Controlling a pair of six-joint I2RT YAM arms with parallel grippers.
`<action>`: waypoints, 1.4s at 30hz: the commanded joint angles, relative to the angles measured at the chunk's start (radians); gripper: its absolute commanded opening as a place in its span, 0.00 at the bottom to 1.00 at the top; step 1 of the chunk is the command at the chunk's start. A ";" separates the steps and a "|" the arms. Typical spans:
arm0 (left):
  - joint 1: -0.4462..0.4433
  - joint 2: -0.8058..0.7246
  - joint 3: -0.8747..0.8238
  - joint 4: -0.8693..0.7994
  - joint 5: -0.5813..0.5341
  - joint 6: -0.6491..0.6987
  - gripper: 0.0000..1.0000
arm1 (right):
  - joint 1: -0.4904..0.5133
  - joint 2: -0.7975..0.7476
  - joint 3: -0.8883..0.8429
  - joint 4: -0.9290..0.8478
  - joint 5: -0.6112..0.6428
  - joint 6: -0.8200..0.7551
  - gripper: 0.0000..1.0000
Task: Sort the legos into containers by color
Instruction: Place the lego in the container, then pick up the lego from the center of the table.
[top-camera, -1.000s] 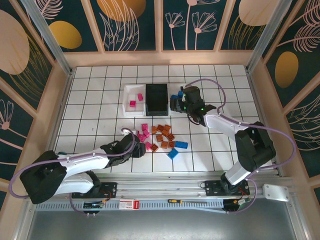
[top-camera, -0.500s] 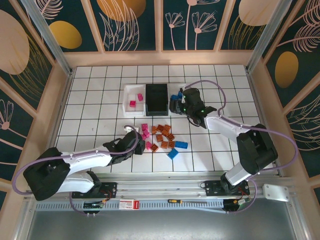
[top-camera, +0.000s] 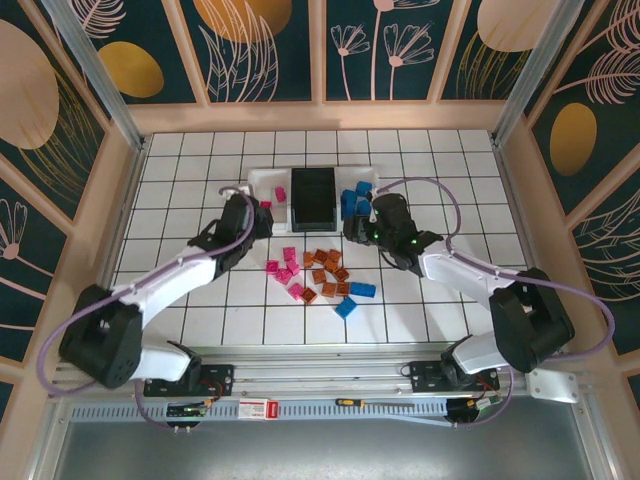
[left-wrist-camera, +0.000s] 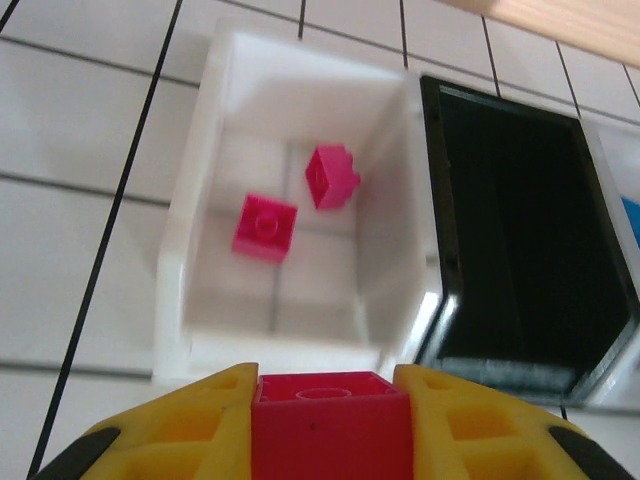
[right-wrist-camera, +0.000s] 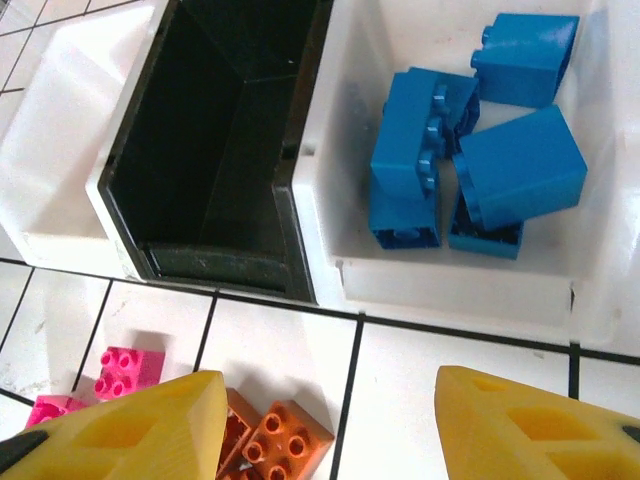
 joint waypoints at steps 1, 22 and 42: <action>0.027 0.130 0.109 0.025 0.033 0.040 0.28 | 0.007 -0.051 -0.037 0.017 0.009 0.024 0.57; 0.088 0.403 0.392 -0.050 0.063 0.051 0.66 | 0.005 -0.168 -0.107 0.008 0.012 0.027 0.59; -0.196 -0.253 -0.167 -0.069 0.118 -0.056 0.90 | 0.041 -0.188 -0.134 0.026 -0.020 0.039 0.60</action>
